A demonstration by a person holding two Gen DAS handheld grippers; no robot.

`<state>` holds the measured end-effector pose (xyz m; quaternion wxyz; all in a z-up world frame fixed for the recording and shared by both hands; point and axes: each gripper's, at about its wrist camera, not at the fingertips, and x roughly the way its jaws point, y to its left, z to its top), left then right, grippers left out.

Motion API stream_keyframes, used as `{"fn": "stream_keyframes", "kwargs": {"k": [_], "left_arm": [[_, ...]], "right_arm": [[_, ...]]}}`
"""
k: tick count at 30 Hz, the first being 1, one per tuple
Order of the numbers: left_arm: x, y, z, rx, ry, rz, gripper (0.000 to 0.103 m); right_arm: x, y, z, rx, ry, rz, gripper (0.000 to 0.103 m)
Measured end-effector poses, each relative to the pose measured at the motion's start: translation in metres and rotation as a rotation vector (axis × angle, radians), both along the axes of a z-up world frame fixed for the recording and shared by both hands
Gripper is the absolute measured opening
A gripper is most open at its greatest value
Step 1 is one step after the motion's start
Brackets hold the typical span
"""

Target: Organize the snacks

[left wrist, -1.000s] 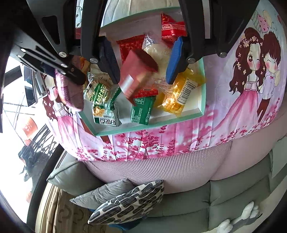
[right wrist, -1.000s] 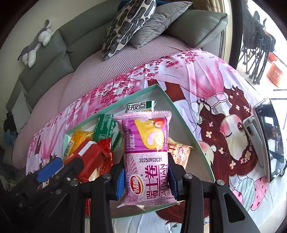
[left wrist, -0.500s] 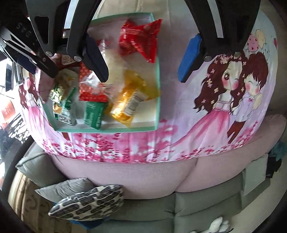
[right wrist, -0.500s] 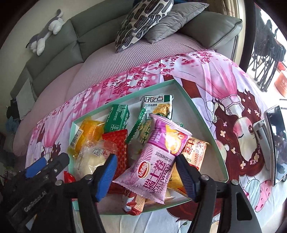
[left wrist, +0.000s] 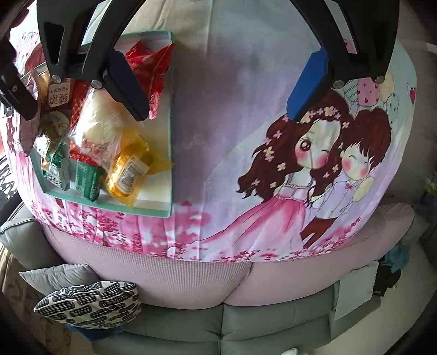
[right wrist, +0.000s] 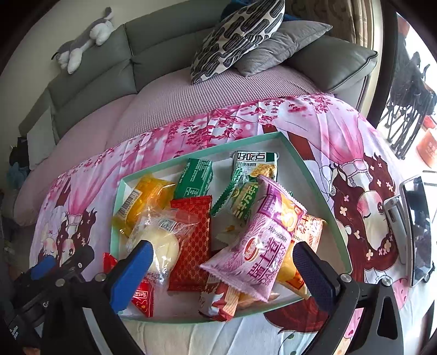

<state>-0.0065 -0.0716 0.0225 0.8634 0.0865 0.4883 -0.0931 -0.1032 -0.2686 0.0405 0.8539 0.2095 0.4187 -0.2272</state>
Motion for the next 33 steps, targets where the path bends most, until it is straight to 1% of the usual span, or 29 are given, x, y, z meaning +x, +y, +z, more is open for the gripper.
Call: {"fn": "stream_keyframes", "kwargs": {"k": [3, 5, 9, 12, 15, 17, 19, 23, 25, 29, 33], "left_arm": [[-0.008, 0.007, -0.002, 0.036, -0.010, 0.009, 0.101], [-0.016, 0.012, -0.002, 0.045, -0.021, 0.011, 0.101], [-0.033, 0.022, -0.005, 0.081, -0.028, 0.004, 0.101], [-0.044, 0.028, -0.004, 0.117, -0.016, 0.006, 0.101], [-0.046, 0.036, -0.001, 0.138, 0.020, 0.026, 0.101], [-0.047, 0.041, 0.002, 0.127, 0.004, 0.045, 0.101], [-0.050, 0.046, -0.002, 0.118, -0.001, 0.046, 0.101], [-0.051, 0.056, -0.016, 0.105, 0.038, 0.042, 0.101], [-0.050, 0.059, -0.016, 0.094, 0.040, 0.046, 0.101], [-0.046, 0.064, -0.013, 0.069, 0.031, 0.046, 0.101], [-0.044, 0.063, -0.017, 0.063, 0.045, 0.029, 0.101]], "right_arm": [[-0.004, 0.011, 0.007, -0.021, -0.012, 0.011, 0.103], [-0.009, 0.019, 0.011, -0.032, -0.025, 0.015, 0.103], [-0.022, 0.034, 0.009, -0.046, -0.023, 0.007, 0.103], [-0.029, 0.044, 0.002, -0.033, -0.011, 0.029, 0.103], [-0.033, 0.053, -0.006, -0.011, 0.014, 0.038, 0.103], [-0.036, 0.060, -0.010, -0.027, 0.033, 0.049, 0.103], [-0.038, 0.065, -0.012, -0.043, 0.051, 0.052, 0.103], [-0.042, 0.071, -0.019, -0.050, 0.078, 0.058, 0.103], [-0.043, 0.074, -0.020, -0.057, 0.093, 0.060, 0.103], [-0.042, 0.078, -0.015, -0.078, 0.092, 0.070, 0.103], [-0.041, 0.080, -0.014, -0.093, 0.085, 0.077, 0.103]]}}
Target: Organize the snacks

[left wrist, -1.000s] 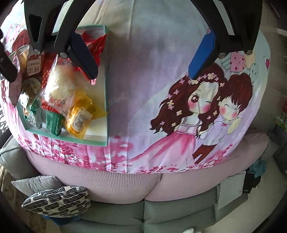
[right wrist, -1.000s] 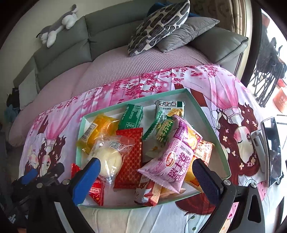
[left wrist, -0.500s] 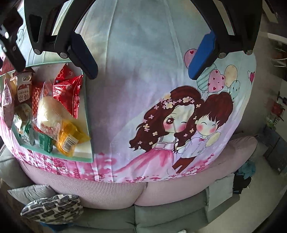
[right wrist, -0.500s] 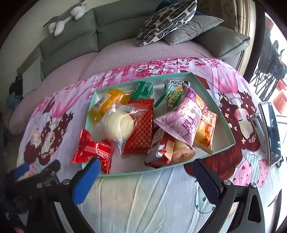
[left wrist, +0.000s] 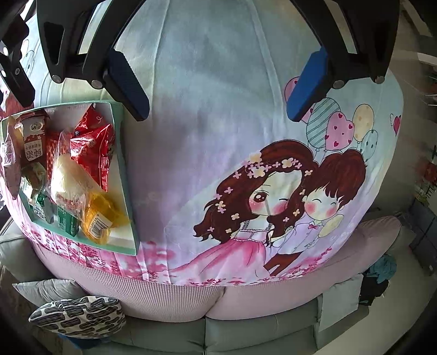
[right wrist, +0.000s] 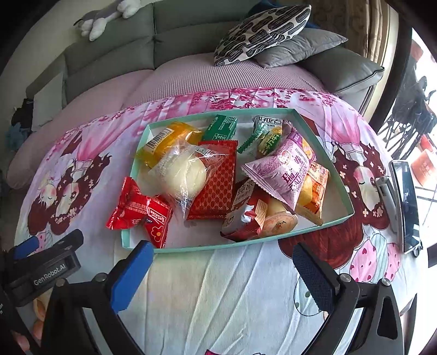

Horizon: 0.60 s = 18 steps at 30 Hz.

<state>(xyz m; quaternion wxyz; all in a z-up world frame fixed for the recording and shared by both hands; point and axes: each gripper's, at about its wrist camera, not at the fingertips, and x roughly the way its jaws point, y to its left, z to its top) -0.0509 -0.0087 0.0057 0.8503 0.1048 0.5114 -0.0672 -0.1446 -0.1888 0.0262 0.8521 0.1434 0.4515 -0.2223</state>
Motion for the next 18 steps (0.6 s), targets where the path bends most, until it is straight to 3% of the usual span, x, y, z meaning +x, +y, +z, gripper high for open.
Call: {"fn": "stream_keyframes", "kwargs": {"k": [18], "left_arm": [[0.0062, 0.0054, -0.0072, -0.003, 0.027, 0.004, 0.101]], "right_arm": [[0.0090, 0.0005, -0.0048, -0.030, -0.002, 0.009, 0.103]]}}
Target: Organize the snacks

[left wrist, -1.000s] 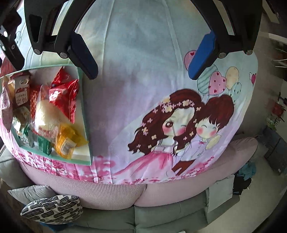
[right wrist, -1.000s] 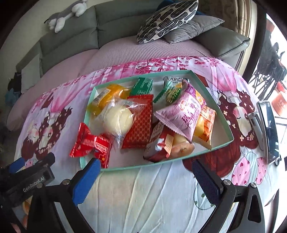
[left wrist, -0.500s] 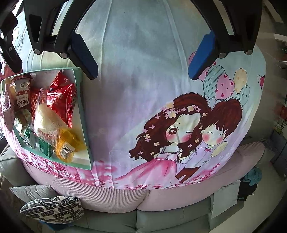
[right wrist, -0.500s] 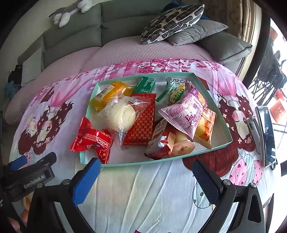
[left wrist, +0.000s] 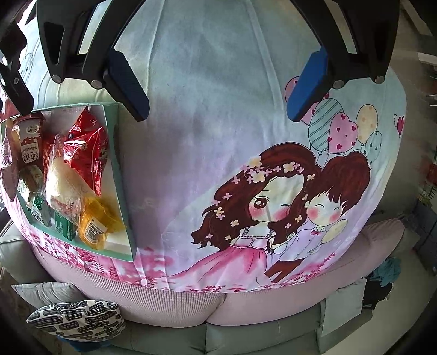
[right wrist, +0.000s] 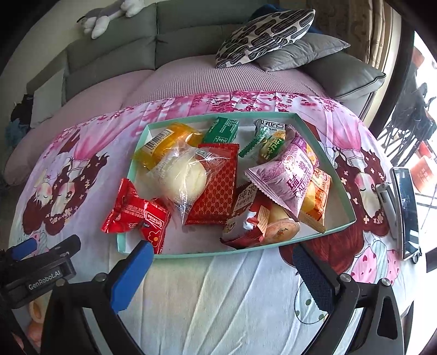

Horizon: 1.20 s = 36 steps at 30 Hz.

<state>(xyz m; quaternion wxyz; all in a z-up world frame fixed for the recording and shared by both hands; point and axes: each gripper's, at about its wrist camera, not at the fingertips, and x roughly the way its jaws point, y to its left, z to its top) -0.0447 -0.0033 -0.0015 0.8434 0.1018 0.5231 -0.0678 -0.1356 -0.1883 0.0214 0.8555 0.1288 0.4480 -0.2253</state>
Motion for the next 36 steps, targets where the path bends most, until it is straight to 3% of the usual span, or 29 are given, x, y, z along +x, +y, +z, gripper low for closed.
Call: {"fn": "stream_keyframes", "kwargs": {"k": [36], "left_arm": [[0.0016, -0.0062, -0.0036, 0.025, 0.010, -0.008, 0.101]], "right_arm": [[-0.0016, -0.0087, -0.0035, 0.007, 0.004, -0.033, 0.103]]}}
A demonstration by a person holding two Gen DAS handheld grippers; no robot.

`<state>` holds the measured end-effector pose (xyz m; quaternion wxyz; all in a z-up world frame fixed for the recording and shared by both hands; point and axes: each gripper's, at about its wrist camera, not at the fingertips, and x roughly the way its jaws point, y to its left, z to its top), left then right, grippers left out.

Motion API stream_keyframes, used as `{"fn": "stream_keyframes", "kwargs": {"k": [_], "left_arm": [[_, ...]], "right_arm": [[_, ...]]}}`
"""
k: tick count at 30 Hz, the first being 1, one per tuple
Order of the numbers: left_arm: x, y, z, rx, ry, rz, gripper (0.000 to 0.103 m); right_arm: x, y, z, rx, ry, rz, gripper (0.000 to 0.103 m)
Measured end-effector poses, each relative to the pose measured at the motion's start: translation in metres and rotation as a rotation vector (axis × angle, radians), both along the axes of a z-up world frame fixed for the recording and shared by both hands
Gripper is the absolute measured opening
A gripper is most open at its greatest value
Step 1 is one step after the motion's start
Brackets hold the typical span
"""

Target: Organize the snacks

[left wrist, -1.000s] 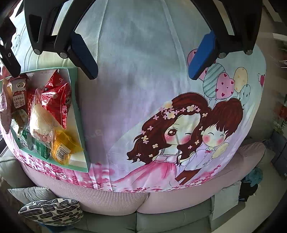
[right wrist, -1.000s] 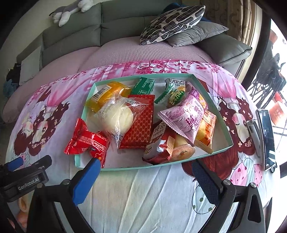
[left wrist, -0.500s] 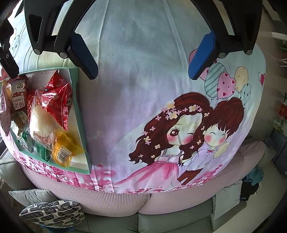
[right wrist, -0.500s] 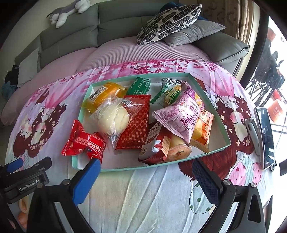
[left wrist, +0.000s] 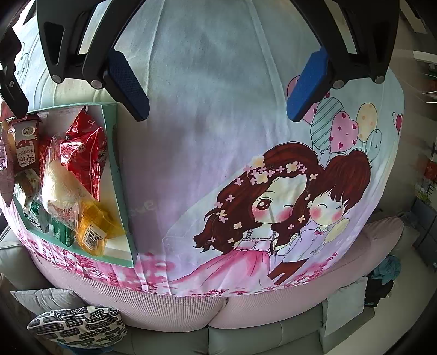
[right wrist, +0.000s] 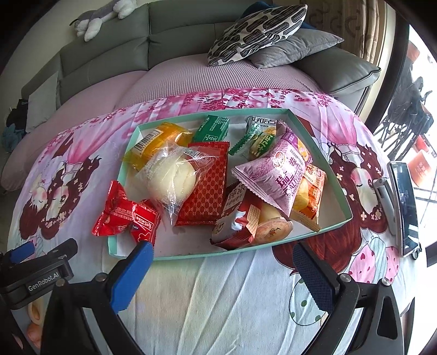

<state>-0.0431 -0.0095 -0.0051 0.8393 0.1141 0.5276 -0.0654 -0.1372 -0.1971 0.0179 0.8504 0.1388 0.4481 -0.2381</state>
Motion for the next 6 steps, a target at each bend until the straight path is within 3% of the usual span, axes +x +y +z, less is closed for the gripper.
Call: {"fn": "stream_keyframes", "kwargs": {"k": [6], "left_arm": [[0.0007, 0.0004, 0.0010, -0.004, -0.002, 0.001, 0.101]], "right_arm": [[0.0001, -0.0004, -0.0008, 0.001, 0.001, 0.000, 0.103]]}}
